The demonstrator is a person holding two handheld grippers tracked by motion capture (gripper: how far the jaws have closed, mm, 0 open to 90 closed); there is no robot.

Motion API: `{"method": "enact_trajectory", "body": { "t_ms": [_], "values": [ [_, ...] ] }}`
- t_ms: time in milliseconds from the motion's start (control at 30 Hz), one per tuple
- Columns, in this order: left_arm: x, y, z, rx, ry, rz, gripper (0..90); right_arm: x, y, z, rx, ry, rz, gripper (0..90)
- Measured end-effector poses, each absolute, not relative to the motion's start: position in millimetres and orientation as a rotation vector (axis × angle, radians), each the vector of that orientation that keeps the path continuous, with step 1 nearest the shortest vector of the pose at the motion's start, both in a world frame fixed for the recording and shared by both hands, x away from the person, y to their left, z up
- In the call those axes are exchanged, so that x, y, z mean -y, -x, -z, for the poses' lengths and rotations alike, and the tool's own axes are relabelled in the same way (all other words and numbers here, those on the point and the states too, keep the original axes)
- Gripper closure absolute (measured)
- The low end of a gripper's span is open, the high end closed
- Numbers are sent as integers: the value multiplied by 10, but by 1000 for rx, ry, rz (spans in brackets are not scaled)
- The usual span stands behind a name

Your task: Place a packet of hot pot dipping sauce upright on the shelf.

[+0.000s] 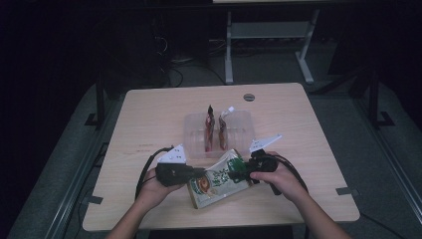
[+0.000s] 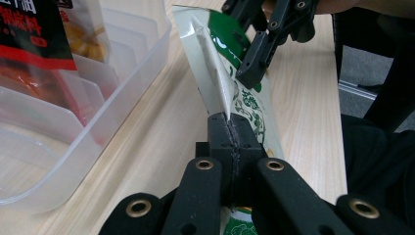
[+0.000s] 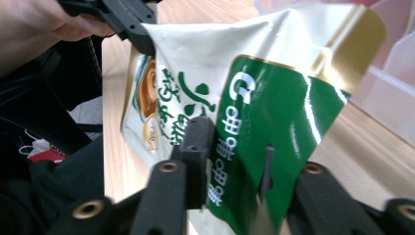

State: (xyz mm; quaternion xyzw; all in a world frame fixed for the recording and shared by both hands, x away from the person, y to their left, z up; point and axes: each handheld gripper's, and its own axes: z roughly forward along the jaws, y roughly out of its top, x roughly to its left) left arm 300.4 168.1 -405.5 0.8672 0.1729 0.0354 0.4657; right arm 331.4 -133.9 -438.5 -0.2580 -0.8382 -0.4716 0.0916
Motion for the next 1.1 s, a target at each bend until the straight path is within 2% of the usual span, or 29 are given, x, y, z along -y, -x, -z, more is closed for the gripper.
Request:
{"method": "enact_trajectory", "body": {
  "t_ms": [133,267,367,467,500,600,667,1100],
  "values": [
    [-1682,-3017,4073,-430,-2128,-92,899,1325,-3286,4364,2517,748,1395,837],
    [-1677,-3031,4093,-433,-2133,-100,894,1332,-3273,4342,2522,734,1377,886],
    [-1667,-3030,4103,-435,-2147,-126,884,1339,-3270,4330,2519,731,1368,893],
    [-1686,-3032,4083,-465,-2124,-182,786,1356,-3269,4316,2511,738,1359,899],
    [-1711,-3036,4064,-474,-2111,-194,786,1356,-3269,4316,2511,738,1359,899],
    [-1769,-3023,4035,-484,-2097,-189,880,1358,-3262,4300,2502,723,1371,900],
    [-1774,-3010,4037,-486,-2105,-172,896,1355,-3258,4291,2495,719,1382,900],
    [-1578,-3092,4056,-496,-2132,-179,898,1309,-3195,4101,2419,639,1471,900]
  ]
}}
